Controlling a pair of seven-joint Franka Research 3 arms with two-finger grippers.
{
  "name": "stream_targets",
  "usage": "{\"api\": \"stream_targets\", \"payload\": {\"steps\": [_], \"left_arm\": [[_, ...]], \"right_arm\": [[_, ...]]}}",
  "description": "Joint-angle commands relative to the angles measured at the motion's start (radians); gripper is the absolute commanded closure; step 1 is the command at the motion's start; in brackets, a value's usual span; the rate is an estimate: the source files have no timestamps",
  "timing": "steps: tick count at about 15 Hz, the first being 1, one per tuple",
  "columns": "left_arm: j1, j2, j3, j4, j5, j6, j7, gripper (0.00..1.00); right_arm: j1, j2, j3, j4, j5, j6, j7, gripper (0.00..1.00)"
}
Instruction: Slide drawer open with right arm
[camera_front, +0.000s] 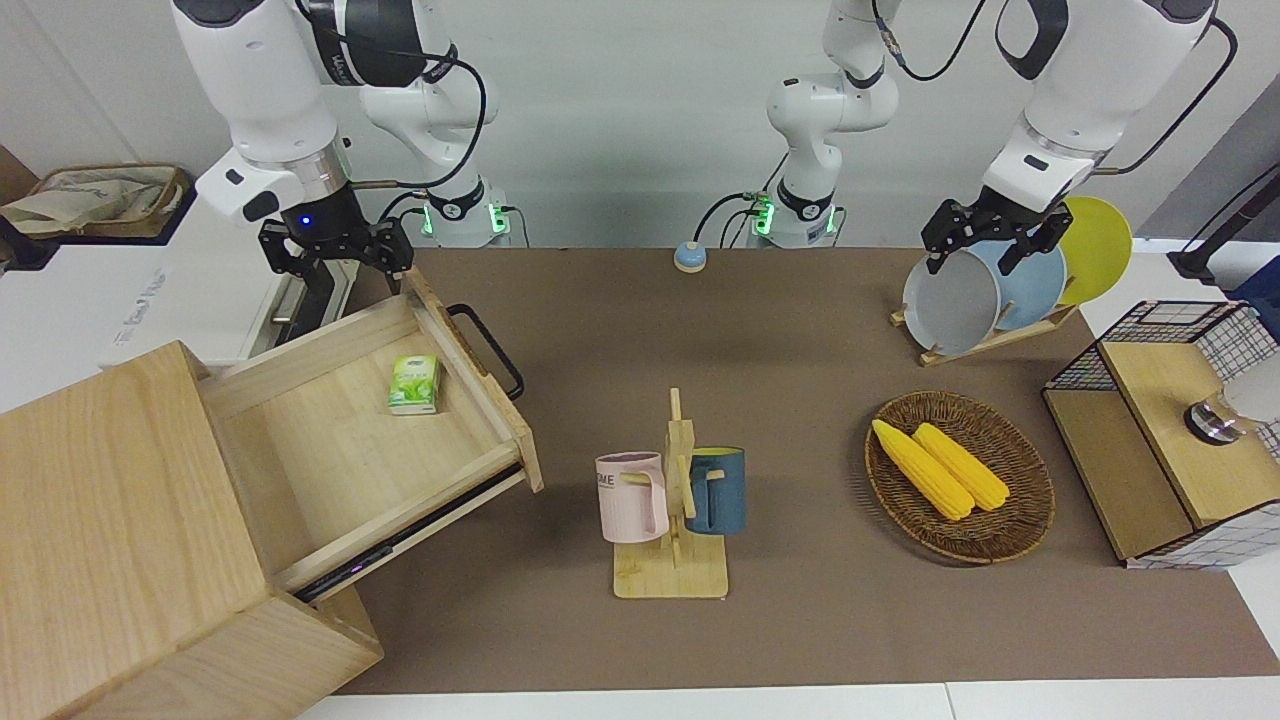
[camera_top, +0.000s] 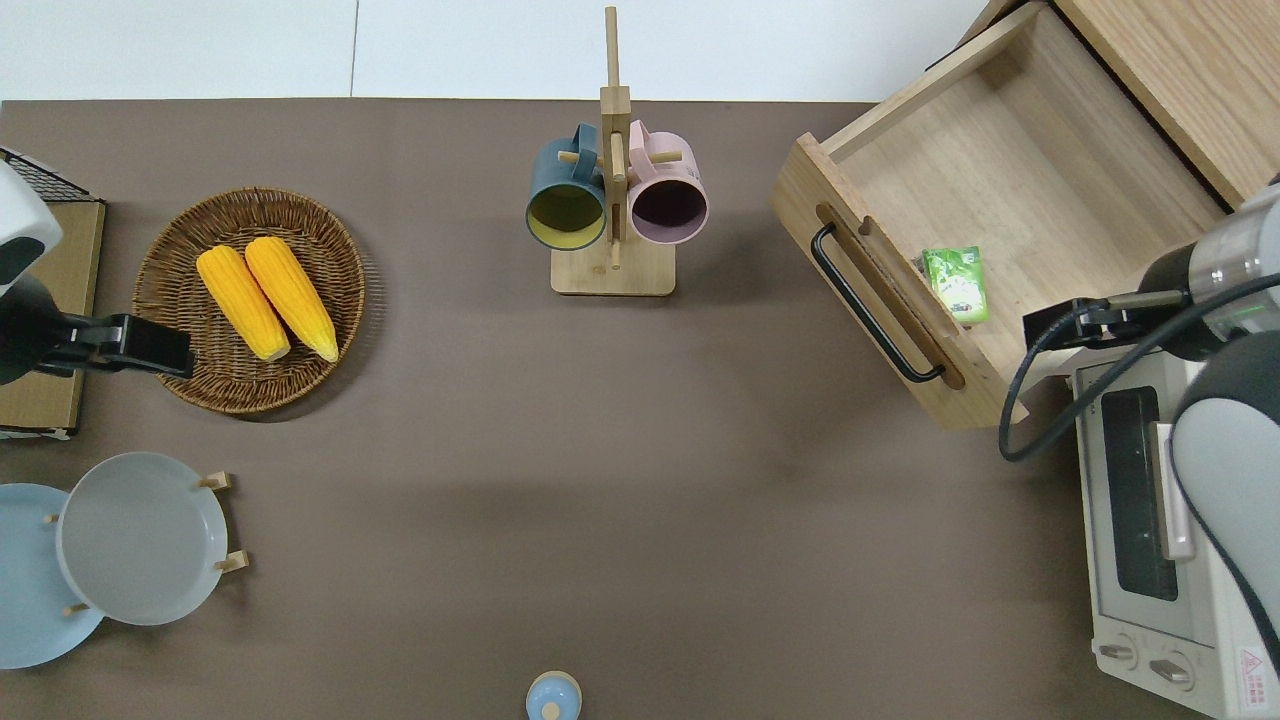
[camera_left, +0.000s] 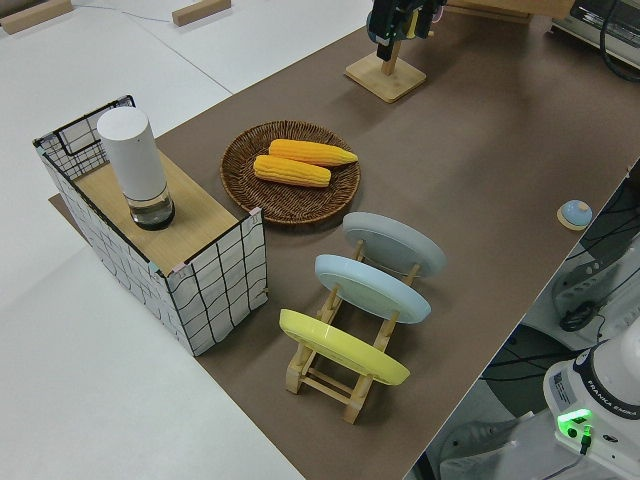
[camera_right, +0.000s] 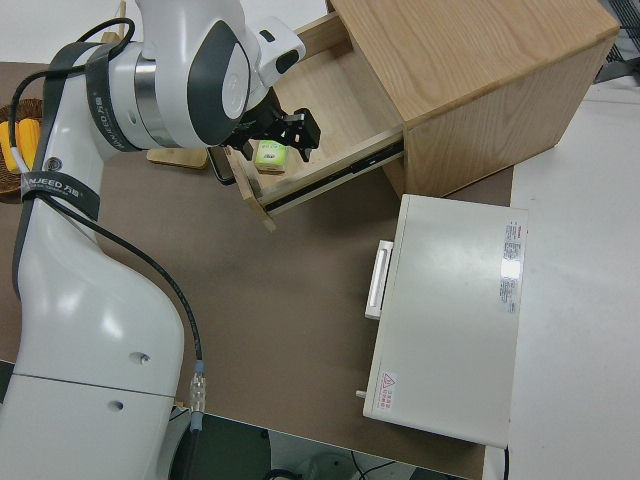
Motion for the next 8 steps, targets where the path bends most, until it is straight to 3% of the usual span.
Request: {"api": "stream_targets", "payload": {"steps": [1, 8], "left_arm": [[-0.007, -0.003, 0.0, 0.01, 0.018, -0.018, -0.01, 0.01], [-0.007, -0.003, 0.0, 0.009, 0.018, -0.018, -0.01, 0.01]], "right_arm": [[-0.002, -0.074, -0.031, -0.053, 0.029, -0.011, -0.067, 0.015], [-0.003, -0.059, -0.029, -0.033, 0.029, -0.056, -0.082, 0.015]]}}
